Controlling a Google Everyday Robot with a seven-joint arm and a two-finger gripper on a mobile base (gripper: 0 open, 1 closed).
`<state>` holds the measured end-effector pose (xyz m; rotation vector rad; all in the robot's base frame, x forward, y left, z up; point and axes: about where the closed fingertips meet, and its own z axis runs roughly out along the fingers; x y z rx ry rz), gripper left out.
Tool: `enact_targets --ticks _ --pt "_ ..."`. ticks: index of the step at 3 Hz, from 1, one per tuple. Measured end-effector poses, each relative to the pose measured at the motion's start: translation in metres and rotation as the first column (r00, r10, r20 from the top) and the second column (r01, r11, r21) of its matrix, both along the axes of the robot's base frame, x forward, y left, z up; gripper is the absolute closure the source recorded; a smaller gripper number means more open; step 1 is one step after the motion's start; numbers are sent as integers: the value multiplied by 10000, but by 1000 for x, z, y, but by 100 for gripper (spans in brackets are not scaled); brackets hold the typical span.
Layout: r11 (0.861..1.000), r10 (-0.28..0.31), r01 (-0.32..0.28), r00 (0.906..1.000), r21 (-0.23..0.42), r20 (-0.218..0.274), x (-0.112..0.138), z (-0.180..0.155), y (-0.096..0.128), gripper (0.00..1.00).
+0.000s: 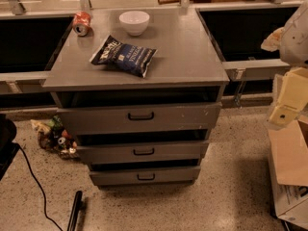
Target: Open bottom drawer
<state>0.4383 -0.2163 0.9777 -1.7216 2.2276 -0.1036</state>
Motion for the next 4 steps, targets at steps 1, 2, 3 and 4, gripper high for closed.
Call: enact_targets --ticks 1,2,3,4 --pt "10000 0 0 10000 0 0 0 0 0 0" --pt "9982 177 -175 9998 565 -40 1 -25 14 0" --pt "9847 386 -341 9990 1709 -229 3 -70 42 0" --pt "9847 389 -344 9990 1710 -231 3 -70 42 0"
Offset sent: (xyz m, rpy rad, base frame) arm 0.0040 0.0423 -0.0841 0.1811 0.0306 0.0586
